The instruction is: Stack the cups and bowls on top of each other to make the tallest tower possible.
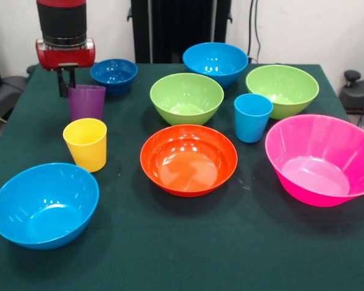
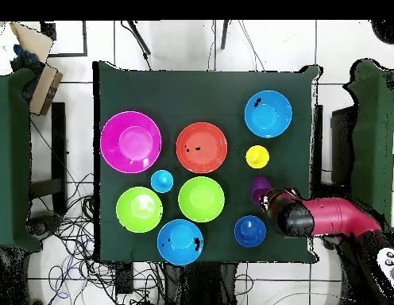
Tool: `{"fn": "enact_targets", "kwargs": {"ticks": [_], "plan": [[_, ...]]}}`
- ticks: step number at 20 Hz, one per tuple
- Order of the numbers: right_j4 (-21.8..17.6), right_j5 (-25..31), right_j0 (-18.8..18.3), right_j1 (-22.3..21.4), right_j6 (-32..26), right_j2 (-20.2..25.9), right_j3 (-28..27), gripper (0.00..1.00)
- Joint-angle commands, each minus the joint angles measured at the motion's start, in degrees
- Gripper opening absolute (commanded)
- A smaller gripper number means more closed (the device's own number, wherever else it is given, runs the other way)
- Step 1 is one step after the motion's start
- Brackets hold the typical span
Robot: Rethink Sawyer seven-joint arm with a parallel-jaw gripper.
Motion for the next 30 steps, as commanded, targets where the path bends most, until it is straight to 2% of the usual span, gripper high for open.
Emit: {"fn": "enact_targets", "kwargs": {"ticks": [1,13,30], "plan": [[1.4,1.1,3.2,0.1,2.4,-0.4,1.6,0.00],[2.5,3.1,4.1,-0.1,1.9,-0.8,1.0,0.00],[3.2,2.5,4.4,0.2,1.4,-1.0,0.8,0.00]]}}
